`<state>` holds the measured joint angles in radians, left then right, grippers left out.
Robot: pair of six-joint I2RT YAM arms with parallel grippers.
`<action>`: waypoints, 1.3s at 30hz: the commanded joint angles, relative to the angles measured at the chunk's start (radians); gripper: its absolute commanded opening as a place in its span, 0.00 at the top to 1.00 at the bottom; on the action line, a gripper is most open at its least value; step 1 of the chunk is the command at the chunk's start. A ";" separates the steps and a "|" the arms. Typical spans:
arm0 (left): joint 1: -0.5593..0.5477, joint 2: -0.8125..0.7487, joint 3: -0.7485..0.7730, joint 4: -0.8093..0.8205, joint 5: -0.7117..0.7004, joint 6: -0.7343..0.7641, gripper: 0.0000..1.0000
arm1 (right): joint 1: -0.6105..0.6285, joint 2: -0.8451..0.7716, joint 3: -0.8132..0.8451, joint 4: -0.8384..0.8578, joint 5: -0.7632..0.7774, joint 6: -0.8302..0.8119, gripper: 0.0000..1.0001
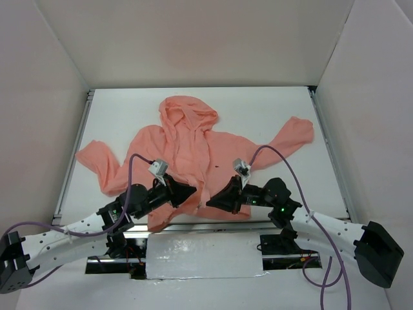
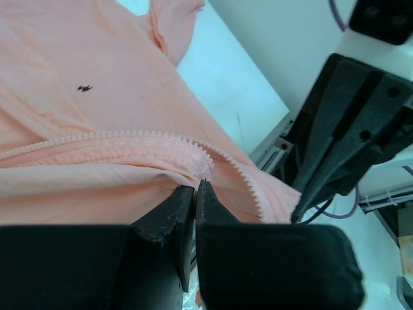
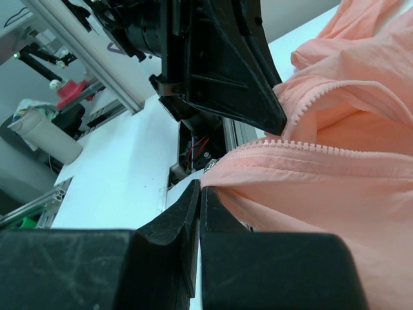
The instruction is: Zip up the jacket
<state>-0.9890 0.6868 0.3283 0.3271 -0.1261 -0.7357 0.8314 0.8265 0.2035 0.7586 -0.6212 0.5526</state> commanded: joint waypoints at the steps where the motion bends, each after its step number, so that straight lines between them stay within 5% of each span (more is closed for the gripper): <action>1: 0.003 -0.004 -0.003 0.162 0.059 0.025 1.00 | -0.008 0.014 0.019 0.062 -0.029 -0.008 1.00; 6: 0.001 -0.016 0.044 0.023 -0.088 -0.019 1.00 | -0.009 0.046 0.118 -0.189 0.148 -0.034 1.00; 12: 0.001 -0.090 0.133 -0.433 -0.387 -0.152 1.00 | 0.115 0.189 0.278 -0.591 0.372 0.059 1.00; 19: 0.004 -0.194 0.193 -0.701 -0.486 -0.232 1.00 | 0.192 0.482 0.263 -0.581 0.343 0.288 1.00; 25: 0.007 -0.208 0.173 -0.712 -0.491 -0.242 1.00 | 0.097 0.727 0.382 -0.660 0.391 0.320 1.00; 32: 0.067 -0.098 0.192 -0.616 -0.453 -0.153 1.00 | -0.149 0.986 0.621 -0.796 0.357 0.204 1.00; 37: 0.474 0.069 0.270 -0.508 -0.164 -0.025 1.00 | -0.242 1.102 0.952 -0.973 0.405 0.029 1.00; 39: 0.548 0.118 0.314 -0.488 -0.022 0.013 1.00 | -0.253 1.097 0.985 -0.986 0.340 -0.050 1.00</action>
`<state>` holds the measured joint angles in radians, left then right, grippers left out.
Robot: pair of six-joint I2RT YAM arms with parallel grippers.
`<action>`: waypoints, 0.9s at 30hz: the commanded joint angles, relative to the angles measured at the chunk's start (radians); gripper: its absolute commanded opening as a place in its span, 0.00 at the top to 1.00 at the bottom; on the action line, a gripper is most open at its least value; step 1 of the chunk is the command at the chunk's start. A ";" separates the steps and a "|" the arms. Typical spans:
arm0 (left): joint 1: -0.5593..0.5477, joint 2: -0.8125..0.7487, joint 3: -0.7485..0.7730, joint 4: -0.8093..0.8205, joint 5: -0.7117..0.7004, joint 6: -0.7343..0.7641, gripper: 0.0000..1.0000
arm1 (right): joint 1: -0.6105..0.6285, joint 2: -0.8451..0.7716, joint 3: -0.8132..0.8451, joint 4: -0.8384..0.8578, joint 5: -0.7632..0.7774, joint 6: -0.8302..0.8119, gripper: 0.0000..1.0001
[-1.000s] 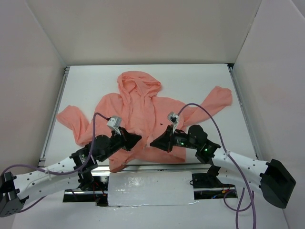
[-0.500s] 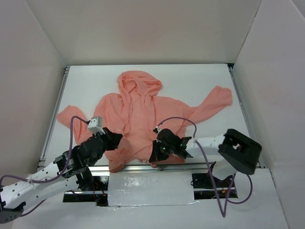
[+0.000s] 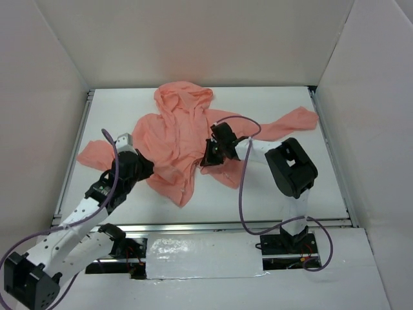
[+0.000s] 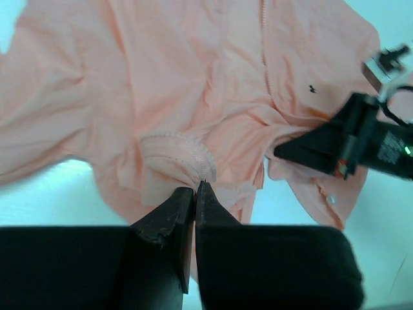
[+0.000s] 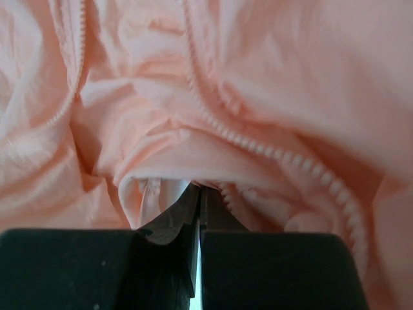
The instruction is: Zip up the jacket
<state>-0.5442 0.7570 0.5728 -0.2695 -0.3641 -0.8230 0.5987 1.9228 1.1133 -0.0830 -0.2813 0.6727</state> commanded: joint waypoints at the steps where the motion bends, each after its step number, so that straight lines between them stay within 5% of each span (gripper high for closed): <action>1: 0.119 0.085 0.088 0.107 0.237 0.110 1.00 | -0.014 -0.014 0.079 -0.141 -0.039 -0.194 1.00; 9: 0.122 0.165 0.179 0.026 0.405 0.217 1.00 | 0.114 -0.249 -0.185 -0.133 -0.301 -0.321 1.00; 16: 0.086 0.145 0.151 0.001 0.452 0.223 1.00 | 0.150 -0.344 -0.331 -0.136 -0.303 -0.324 0.97; 25: 0.038 0.148 0.162 -0.030 0.426 0.229 1.00 | 0.208 -0.402 -0.304 -0.228 -0.050 -0.268 0.49; 27: 0.029 0.154 0.164 -0.031 0.424 0.231 1.00 | 0.283 -0.432 -0.264 -0.297 0.109 -0.268 0.47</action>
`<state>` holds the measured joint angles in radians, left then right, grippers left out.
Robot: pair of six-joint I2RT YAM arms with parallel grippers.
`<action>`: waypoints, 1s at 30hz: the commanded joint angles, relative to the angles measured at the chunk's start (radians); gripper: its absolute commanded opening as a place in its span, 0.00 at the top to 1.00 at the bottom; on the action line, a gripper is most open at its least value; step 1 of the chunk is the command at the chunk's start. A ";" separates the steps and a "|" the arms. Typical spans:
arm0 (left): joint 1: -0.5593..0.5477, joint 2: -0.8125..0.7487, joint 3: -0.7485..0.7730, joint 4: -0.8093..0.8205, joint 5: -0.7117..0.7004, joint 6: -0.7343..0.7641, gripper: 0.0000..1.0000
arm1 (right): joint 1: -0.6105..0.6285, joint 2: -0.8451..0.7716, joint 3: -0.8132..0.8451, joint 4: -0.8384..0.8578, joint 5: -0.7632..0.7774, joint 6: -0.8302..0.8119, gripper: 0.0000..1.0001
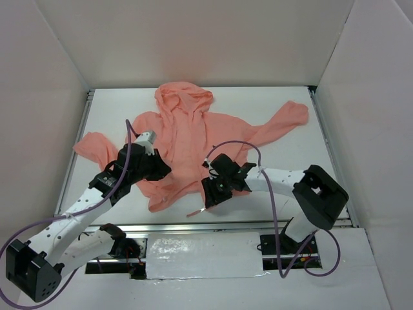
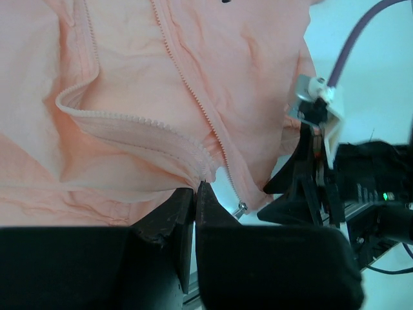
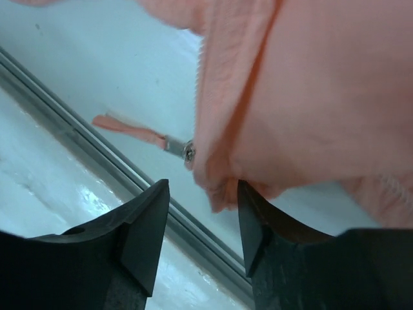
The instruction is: Zip up the jacket
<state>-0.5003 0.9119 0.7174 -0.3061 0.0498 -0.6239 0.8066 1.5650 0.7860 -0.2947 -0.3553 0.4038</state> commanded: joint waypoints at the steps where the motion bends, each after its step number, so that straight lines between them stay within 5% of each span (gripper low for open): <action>1: -0.017 -0.002 0.019 0.009 0.012 0.032 1.00 | 0.095 -0.094 0.076 -0.107 0.231 0.004 0.45; 12: -0.023 -0.082 0.008 -0.014 -0.005 0.009 1.00 | 0.282 0.003 0.232 -0.337 0.726 0.058 0.34; 30: -0.023 -0.151 -0.012 -0.050 0.012 -0.002 1.00 | 0.353 0.053 0.237 -0.230 0.558 -0.232 0.42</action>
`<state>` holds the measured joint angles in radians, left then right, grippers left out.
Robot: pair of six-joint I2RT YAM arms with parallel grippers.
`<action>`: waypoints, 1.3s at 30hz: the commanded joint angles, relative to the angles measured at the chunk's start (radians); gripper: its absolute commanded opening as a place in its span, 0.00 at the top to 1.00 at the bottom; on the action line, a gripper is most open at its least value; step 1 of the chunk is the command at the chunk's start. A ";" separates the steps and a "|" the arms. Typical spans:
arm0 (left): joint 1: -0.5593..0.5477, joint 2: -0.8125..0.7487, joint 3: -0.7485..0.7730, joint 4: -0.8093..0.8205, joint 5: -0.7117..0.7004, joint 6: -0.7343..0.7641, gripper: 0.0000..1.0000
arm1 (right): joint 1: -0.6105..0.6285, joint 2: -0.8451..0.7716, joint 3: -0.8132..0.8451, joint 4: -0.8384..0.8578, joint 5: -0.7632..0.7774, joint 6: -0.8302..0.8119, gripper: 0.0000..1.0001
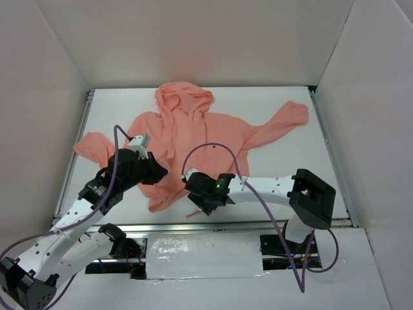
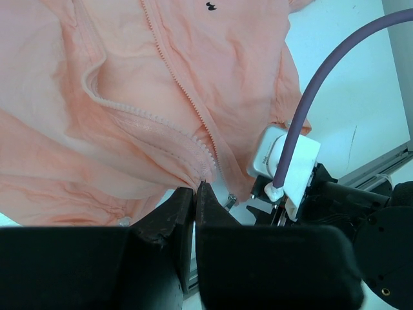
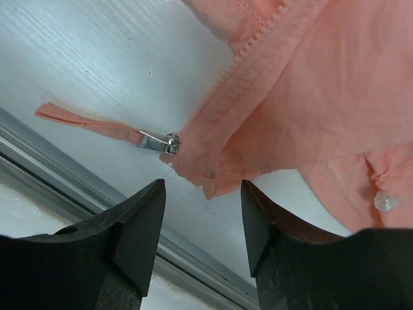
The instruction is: Zip up the jacket
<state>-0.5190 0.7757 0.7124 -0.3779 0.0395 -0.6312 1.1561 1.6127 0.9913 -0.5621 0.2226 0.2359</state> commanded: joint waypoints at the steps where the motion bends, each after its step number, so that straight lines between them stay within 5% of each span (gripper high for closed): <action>1: -0.004 -0.016 -0.008 0.027 0.023 0.005 1.00 | 0.004 0.010 0.033 0.042 -0.020 -0.067 0.42; 14: -0.004 -0.023 -0.022 0.037 0.042 0.005 1.00 | -0.016 0.102 0.044 0.082 -0.063 -0.064 0.45; 27: -0.004 -0.023 -0.024 0.036 0.042 0.004 1.00 | -0.073 0.055 0.017 0.105 -0.193 -0.058 0.67; 33: -0.004 -0.023 -0.021 0.031 0.043 0.005 1.00 | -0.095 0.061 0.023 0.082 -0.245 -0.049 0.51; 39: -0.004 -0.021 -0.024 0.036 0.045 0.002 1.00 | -0.101 0.064 0.018 0.093 -0.244 -0.041 0.62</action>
<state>-0.5194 0.7647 0.6971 -0.3752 0.0689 -0.6315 1.0603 1.7039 1.0073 -0.4927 -0.0113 0.1890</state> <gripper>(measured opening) 0.149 0.397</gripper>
